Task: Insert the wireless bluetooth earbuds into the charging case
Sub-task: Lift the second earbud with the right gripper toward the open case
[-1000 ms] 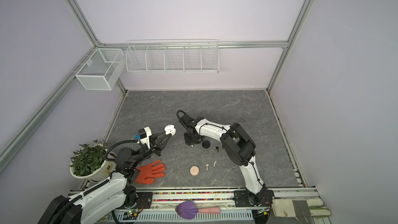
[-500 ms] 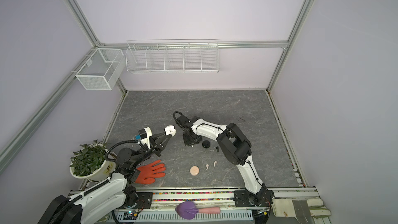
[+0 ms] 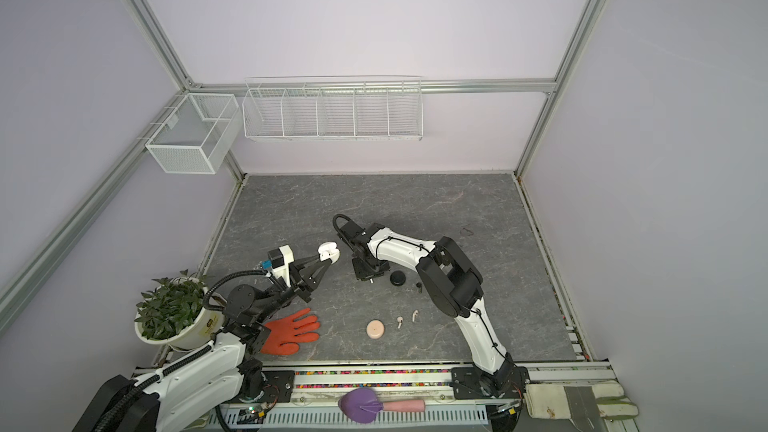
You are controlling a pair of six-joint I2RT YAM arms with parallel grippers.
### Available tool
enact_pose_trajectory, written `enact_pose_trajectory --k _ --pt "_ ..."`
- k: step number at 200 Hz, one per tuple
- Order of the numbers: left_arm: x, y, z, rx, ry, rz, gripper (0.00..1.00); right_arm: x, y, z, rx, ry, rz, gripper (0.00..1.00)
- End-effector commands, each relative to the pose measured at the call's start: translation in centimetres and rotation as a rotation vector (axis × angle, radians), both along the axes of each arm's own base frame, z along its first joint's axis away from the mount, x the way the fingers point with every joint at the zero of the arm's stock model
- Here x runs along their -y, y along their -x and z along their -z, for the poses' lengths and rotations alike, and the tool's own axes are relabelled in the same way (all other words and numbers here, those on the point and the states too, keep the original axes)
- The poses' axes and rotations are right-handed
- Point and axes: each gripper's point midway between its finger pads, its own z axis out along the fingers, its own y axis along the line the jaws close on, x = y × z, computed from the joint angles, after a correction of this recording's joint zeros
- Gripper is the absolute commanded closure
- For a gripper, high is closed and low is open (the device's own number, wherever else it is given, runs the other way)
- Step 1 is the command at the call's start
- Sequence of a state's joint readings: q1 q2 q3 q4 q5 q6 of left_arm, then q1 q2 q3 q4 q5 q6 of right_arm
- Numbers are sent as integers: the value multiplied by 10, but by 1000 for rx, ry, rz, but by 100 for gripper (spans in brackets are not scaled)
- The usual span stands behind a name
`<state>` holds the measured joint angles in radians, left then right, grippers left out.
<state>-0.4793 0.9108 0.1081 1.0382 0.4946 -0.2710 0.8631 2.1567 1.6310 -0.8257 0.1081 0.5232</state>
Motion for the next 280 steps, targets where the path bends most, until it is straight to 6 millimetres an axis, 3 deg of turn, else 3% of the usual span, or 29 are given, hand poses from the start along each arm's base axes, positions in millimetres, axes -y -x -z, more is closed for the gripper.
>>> enact_pose_trajectory --k 1,73,113,157,190,219,223,236,280 --pt "-2 -1 -2 25 -3 -13 100 4 3 10 -18 28 -3 78" --pt "-2 2 -14 35 27 4 100 5 -10 -24 73 -56 26 81" --pt "-2 3 -22 47 48 9 100 14 -24 -55 165 -100 58 82" --pt "1 3 -35 80 64 25 100 28 -42 -120 329 -165 94 83" --pt "4 0 -44 110 63 35 100 36 -45 -176 448 -224 107 83" --pt "8 -2 -41 117 62 50 100 42 -40 -225 551 -271 111 83" --pt "9 -3 -54 147 77 54 100 42 -40 -229 560 -275 112 83" --pt "11 -4 -56 155 81 63 100 42 -35 -250 608 -298 111 84" --pt "17 -7 -59 171 84 89 100 25 -16 -307 737 -372 59 86"
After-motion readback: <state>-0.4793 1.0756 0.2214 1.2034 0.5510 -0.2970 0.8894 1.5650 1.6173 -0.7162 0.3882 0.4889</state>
